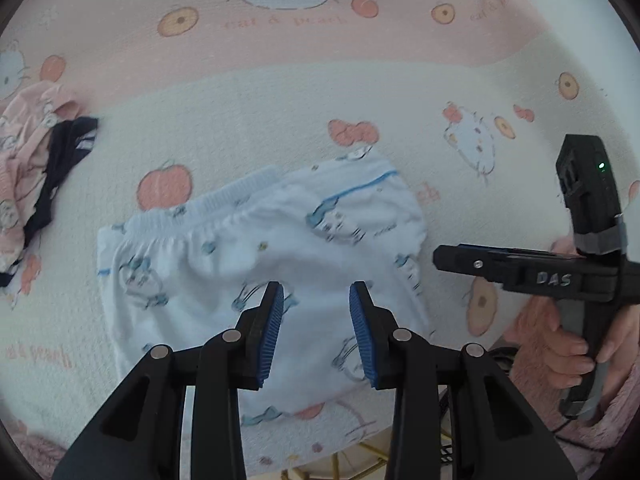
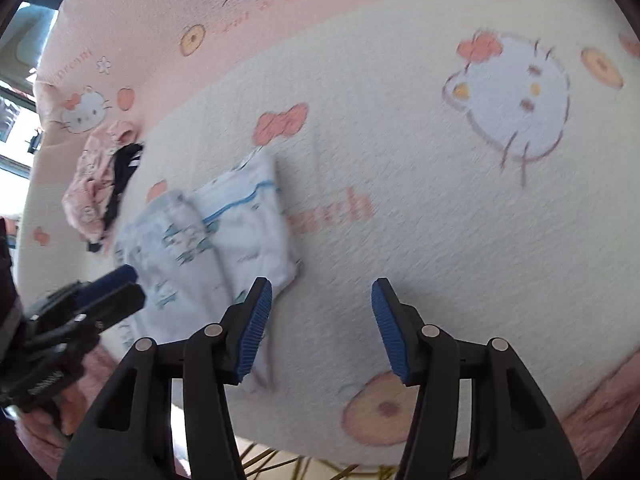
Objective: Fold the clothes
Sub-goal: 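Press the folded pants flat with the left gripper while the right gripper hovers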
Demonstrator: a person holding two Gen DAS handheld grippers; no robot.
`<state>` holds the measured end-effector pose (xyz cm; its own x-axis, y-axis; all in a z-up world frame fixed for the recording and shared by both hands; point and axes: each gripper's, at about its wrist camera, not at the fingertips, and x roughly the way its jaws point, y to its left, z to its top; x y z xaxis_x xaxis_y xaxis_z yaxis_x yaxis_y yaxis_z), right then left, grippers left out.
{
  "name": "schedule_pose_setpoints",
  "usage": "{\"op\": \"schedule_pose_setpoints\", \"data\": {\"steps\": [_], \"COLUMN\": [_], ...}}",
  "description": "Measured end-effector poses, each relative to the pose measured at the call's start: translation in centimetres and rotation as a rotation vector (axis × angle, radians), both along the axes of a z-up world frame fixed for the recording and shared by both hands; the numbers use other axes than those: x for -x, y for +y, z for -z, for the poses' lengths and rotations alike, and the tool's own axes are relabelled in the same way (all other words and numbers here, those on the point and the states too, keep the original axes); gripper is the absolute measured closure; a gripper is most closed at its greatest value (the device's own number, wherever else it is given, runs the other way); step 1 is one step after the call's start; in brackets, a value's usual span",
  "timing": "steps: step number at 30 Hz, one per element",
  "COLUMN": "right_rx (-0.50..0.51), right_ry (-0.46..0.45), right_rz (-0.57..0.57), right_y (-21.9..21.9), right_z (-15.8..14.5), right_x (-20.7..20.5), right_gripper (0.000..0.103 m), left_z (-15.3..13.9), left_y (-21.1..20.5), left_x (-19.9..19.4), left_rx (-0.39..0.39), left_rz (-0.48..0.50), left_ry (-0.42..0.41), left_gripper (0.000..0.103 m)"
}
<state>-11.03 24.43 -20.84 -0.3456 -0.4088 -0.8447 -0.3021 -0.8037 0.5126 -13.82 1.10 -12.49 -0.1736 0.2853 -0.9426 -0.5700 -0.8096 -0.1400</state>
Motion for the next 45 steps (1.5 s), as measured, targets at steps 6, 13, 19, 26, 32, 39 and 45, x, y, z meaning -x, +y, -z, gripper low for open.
{"op": "schedule_pose_setpoints", "data": {"steps": [6,13,19,26,32,39,45], "right_rx": [0.034,-0.079,-0.118,-0.133,-0.131,-0.085,-0.103], "right_ry": [0.046,0.113,0.162,0.214,0.2,0.147,0.153], "right_rz": [0.019,-0.091,-0.169,-0.237,-0.325,-0.39,-0.355], "right_y": [-1.8,-3.8,-5.3,-9.4,-13.3,-16.2,-14.0], "right_z": [1.0,1.4,-0.4,-3.0,-2.9,0.1,-1.4], "right_x": [-1.8,-0.9,-0.9,1.0,3.2,3.3,0.0], "right_gripper": [0.038,0.066,0.09,0.091,0.091,0.09,0.082], "left_z": [2.2,1.0,1.0,1.1,0.7,1.5,2.2], "left_y": [-4.8,-9.2,-11.5,-12.8,-14.8,-13.0,-7.5], "left_x": [1.1,2.5,2.7,3.0,2.4,3.7,3.8], "left_rx": [0.077,-0.006,-0.059,-0.093,-0.238,-0.428,-0.392], "left_rz": [-0.166,-0.291,-0.337,-0.353,-0.358,-0.326,-0.218], "left_ry": [-0.079,-0.085,-0.103,-0.122,-0.168,-0.292,-0.317], "left_gripper": [0.067,0.067,0.066,0.064,0.064,0.064,0.063]}}
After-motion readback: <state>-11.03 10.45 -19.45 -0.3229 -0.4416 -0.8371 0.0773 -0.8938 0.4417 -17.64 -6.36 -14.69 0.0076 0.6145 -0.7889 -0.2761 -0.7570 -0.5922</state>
